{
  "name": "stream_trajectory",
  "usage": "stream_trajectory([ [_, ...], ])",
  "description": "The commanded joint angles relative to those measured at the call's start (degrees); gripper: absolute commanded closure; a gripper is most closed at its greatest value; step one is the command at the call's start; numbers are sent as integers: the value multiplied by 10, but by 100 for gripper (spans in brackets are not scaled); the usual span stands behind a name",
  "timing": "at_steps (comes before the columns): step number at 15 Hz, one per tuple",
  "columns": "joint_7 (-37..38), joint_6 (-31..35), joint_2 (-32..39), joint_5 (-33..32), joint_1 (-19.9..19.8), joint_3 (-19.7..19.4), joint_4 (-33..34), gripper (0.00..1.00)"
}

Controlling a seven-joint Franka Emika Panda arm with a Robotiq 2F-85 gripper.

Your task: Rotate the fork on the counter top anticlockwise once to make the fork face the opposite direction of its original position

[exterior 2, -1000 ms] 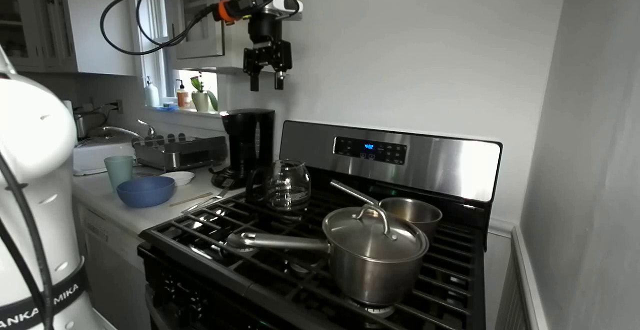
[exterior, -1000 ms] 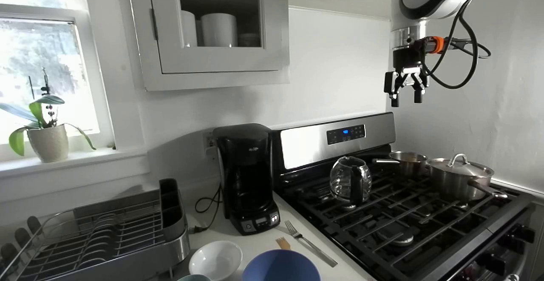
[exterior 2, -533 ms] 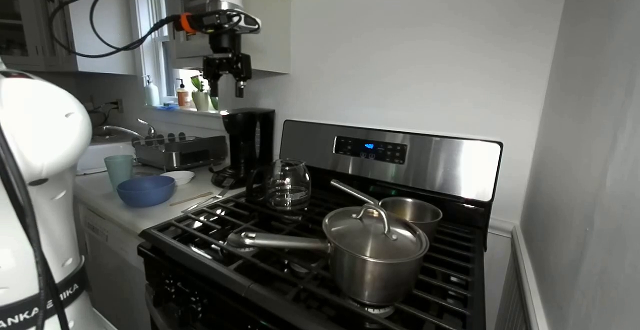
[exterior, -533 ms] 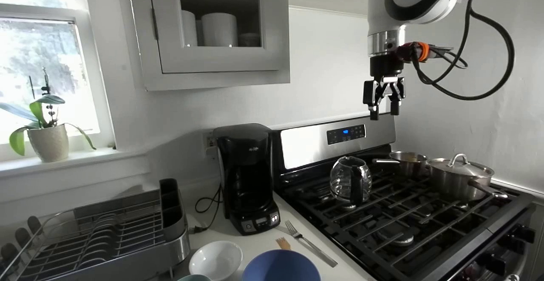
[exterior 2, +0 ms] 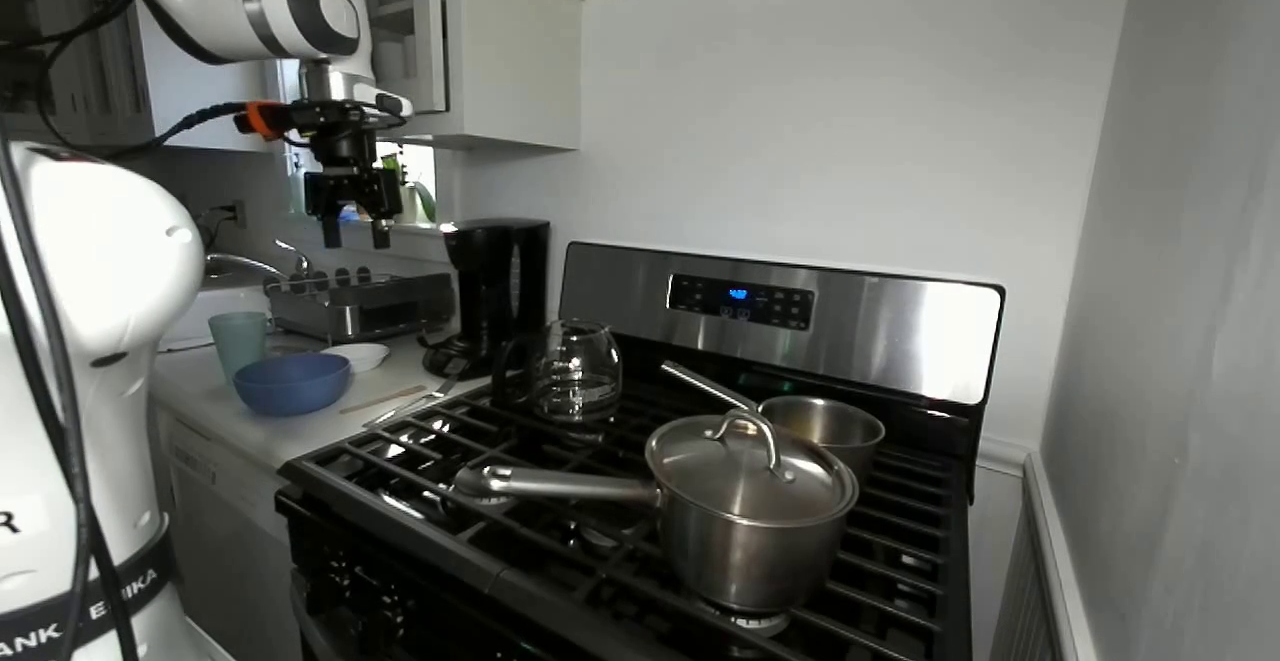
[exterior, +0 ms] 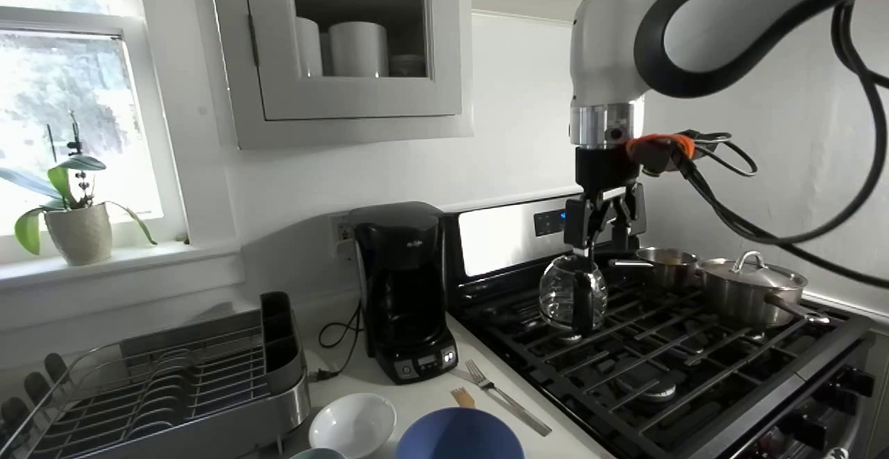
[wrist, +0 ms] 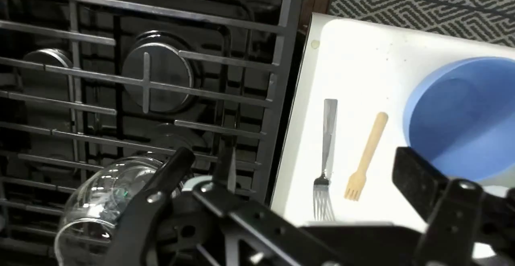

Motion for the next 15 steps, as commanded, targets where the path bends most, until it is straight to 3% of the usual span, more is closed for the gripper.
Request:
stream_trajectory([
  [1,5,17,4,-9,10,6,-12,0],
  [6,8,32,9,-16,12,12,-24,0],
  [12,95,316,116,-36,-2,39,-67,0],
  [15,155,407,184,-99,-8,45,-84,0],
])
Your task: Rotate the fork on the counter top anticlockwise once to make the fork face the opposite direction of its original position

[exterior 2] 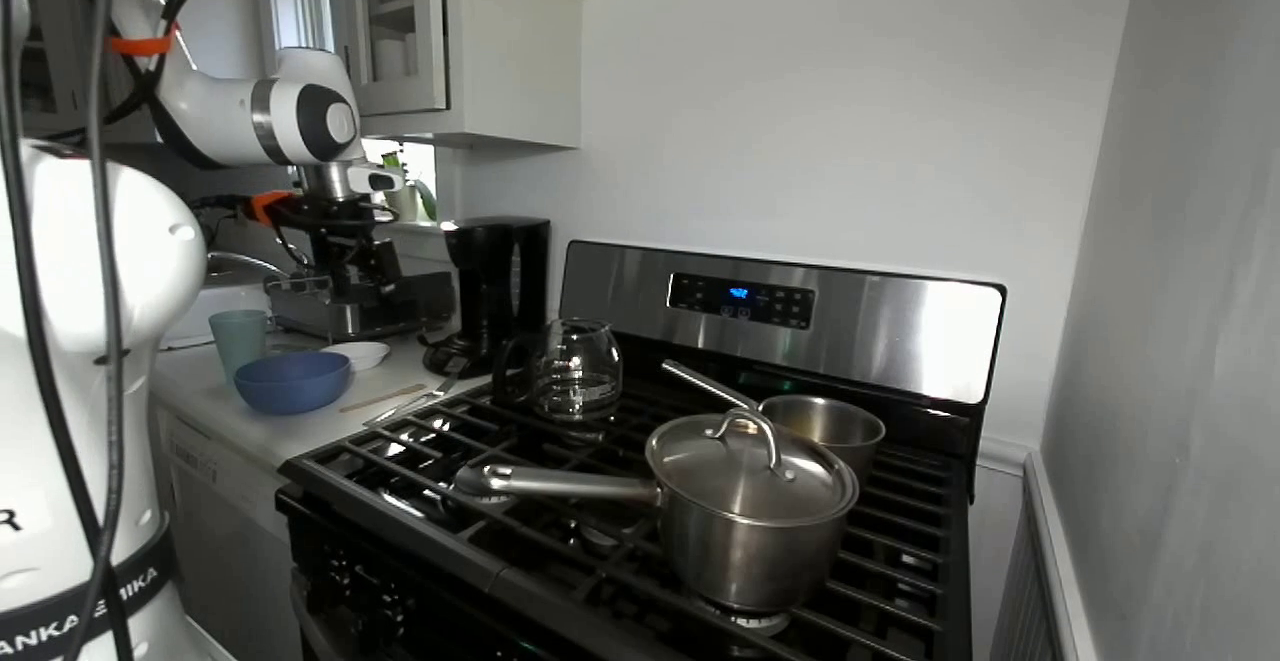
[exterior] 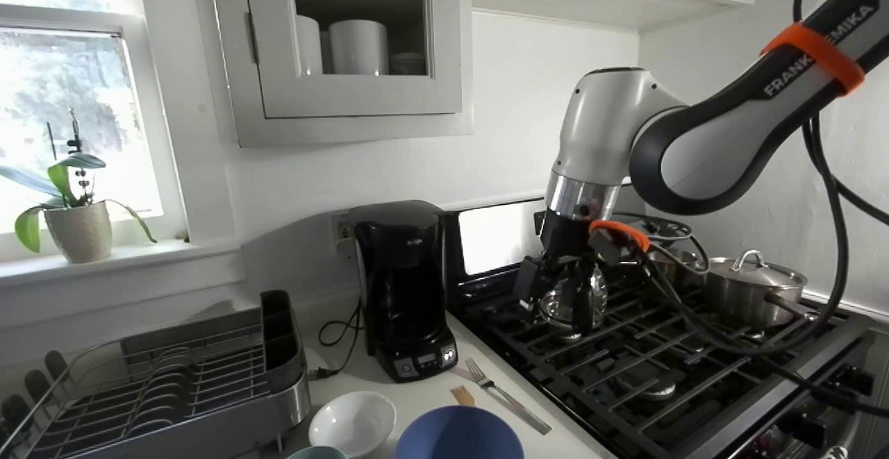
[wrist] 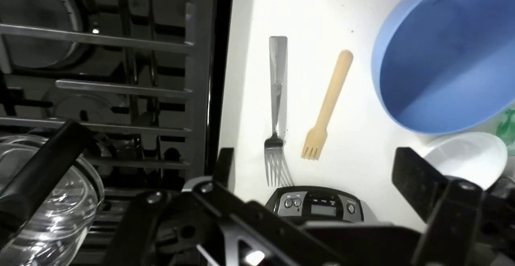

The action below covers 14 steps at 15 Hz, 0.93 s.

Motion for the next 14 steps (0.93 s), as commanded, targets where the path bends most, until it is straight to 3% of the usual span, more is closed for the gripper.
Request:
stream_trajectory([
  [1,93,92,84,-101,-10,6,-10,0],
  [4,191,104,137,-237,-16,-5,-5,0],
  [8,315,82,197,-380,11,-37,23,0],
  [9,335,80,212,-396,17,-41,32,0],
  [10,282,91,178,-349,-2,-26,3,0],
  [14,311,89,209,-374,7,-34,22,0],
])
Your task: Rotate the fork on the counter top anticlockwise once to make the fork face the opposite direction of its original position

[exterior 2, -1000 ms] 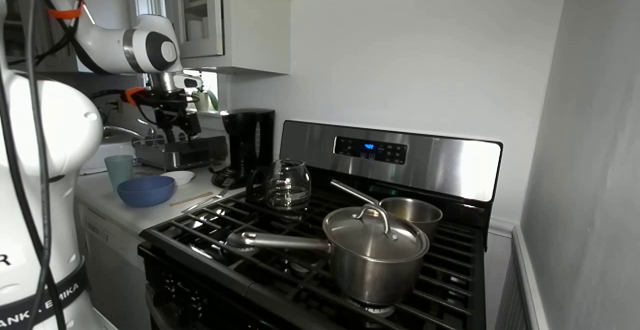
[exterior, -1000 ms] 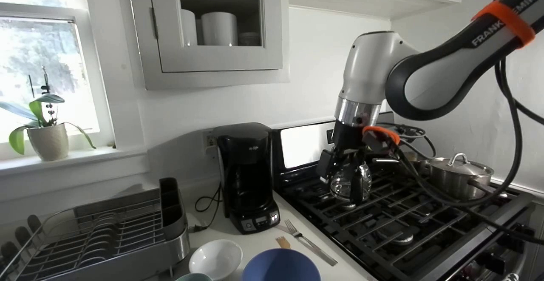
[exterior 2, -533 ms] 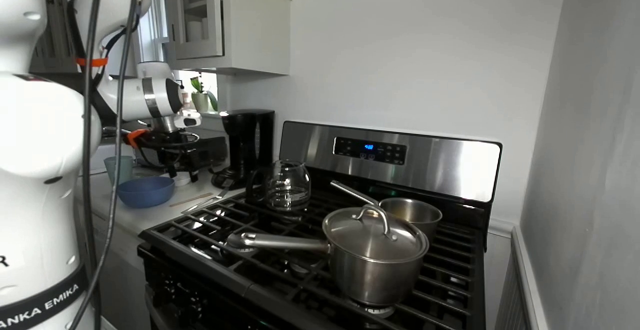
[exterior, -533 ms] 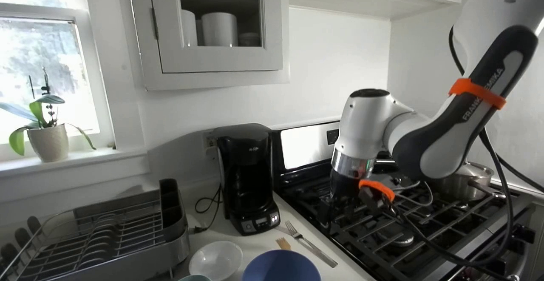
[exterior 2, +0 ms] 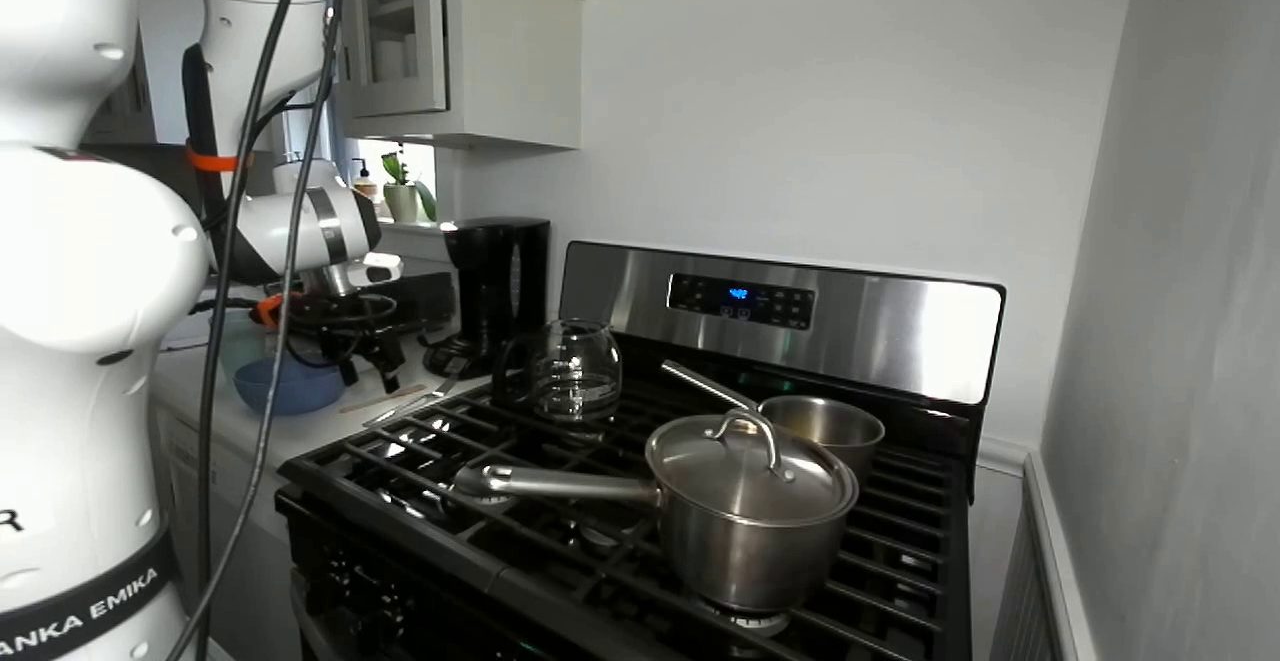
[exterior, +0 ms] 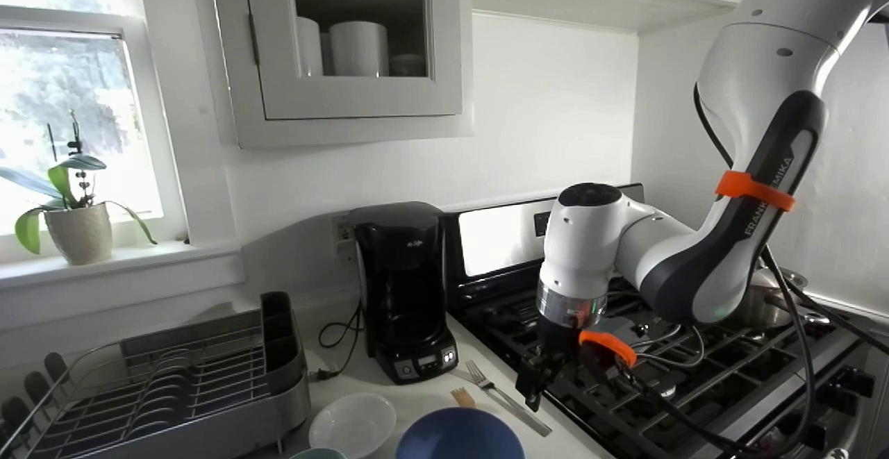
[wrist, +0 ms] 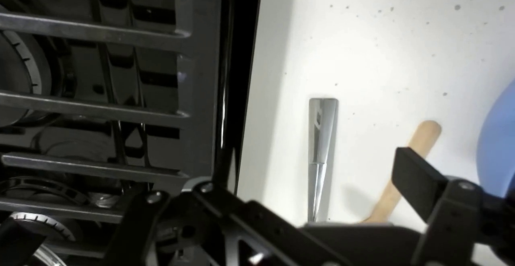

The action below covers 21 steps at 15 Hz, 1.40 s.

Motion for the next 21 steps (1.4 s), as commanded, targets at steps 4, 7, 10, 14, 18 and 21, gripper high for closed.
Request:
stream_trajectory([
  [4,8,49,50,-37,5,-16,30,0],
  [7,-1,75,93,-41,3,-29,55,0],
  [10,-33,83,126,-19,-11,-31,81,0],
  [14,-82,54,161,13,-37,-4,118,0],
  [18,-217,-22,174,172,-52,25,158,0],
  [21,-284,-121,166,294,2,-28,211,0],
])
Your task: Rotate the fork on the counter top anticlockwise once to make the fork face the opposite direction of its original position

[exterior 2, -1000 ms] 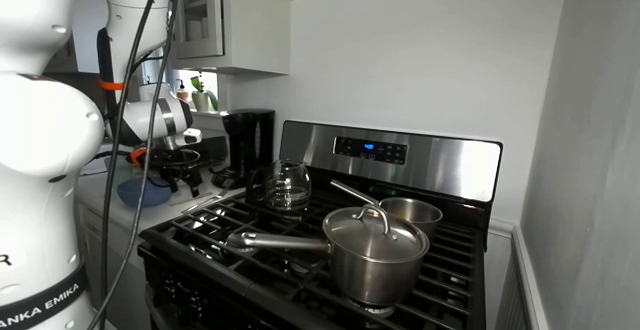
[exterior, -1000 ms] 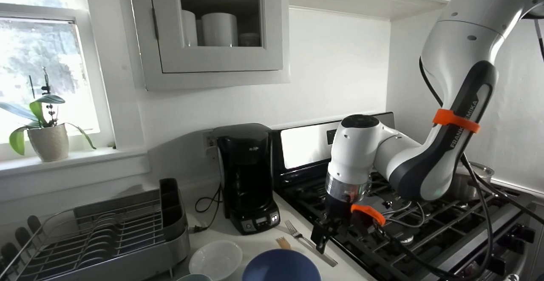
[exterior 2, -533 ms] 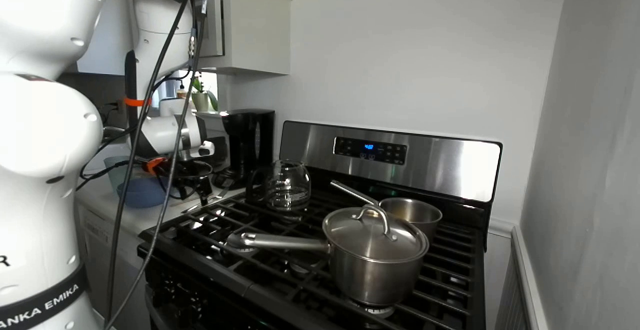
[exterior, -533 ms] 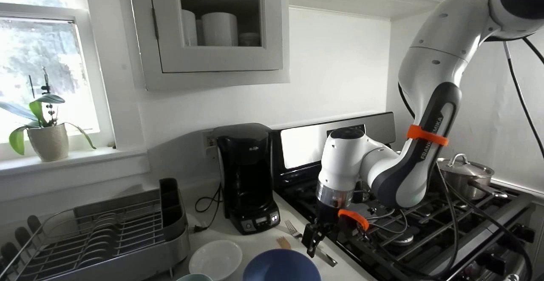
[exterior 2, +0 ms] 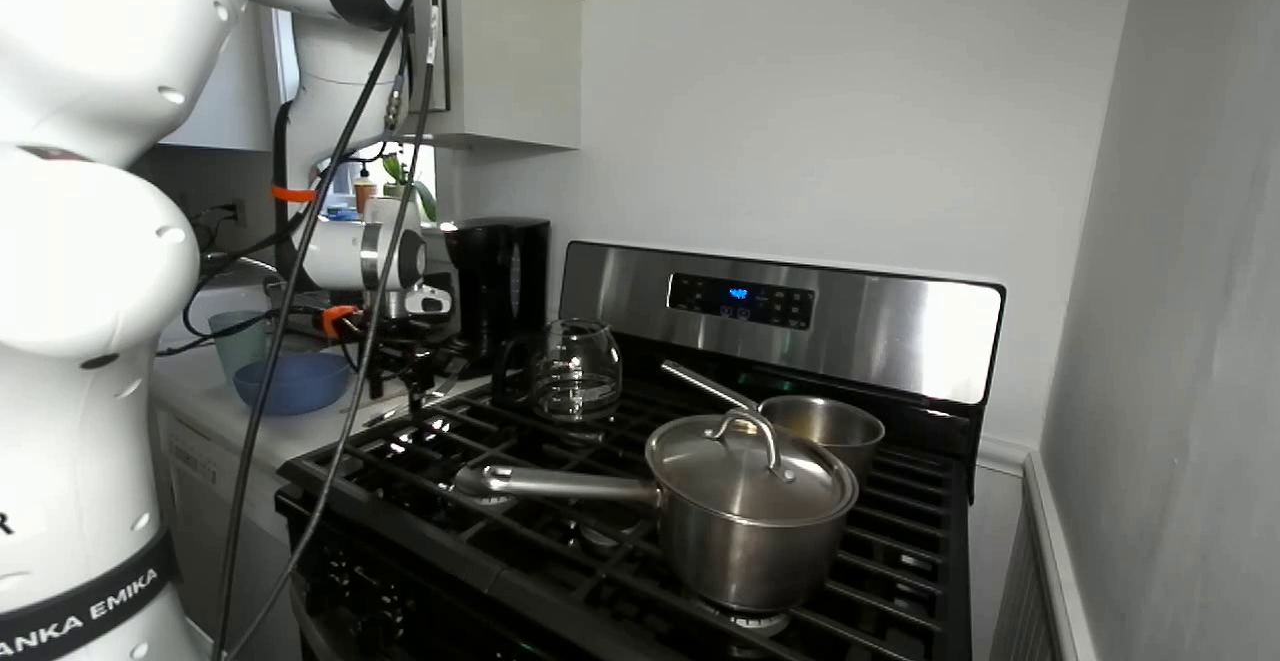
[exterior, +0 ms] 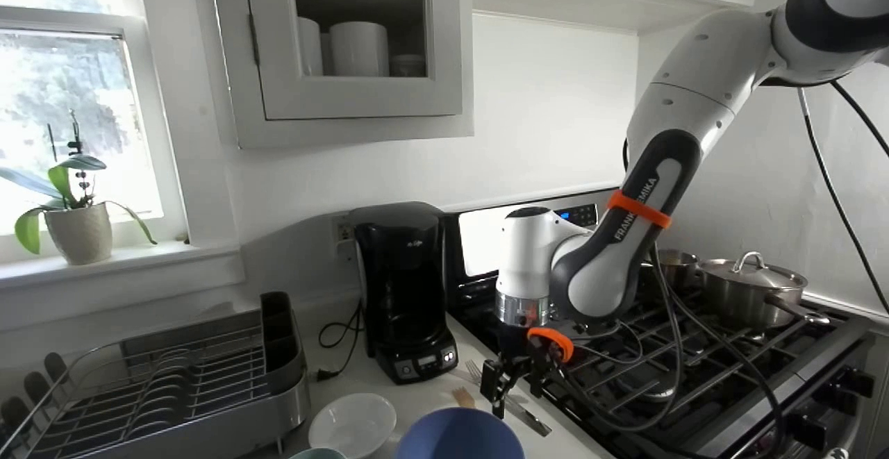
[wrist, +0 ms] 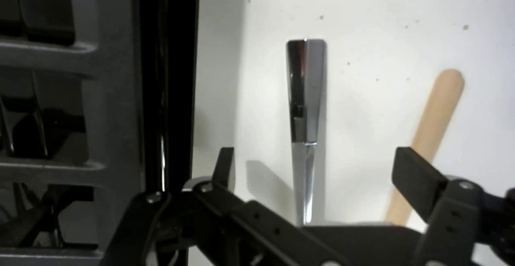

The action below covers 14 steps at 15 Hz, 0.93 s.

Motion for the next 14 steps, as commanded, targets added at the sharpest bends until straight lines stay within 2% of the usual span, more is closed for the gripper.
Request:
stream_trajectory([
  [1,-68,-105,7,110,50,-47,74,0],
  [4,-76,-171,19,135,81,-85,126,0],
  [7,-81,-208,32,143,97,-104,159,0],
  [12,-87,-227,47,162,105,-114,183,0],
  [14,-76,-203,47,167,108,-117,180,0],
])
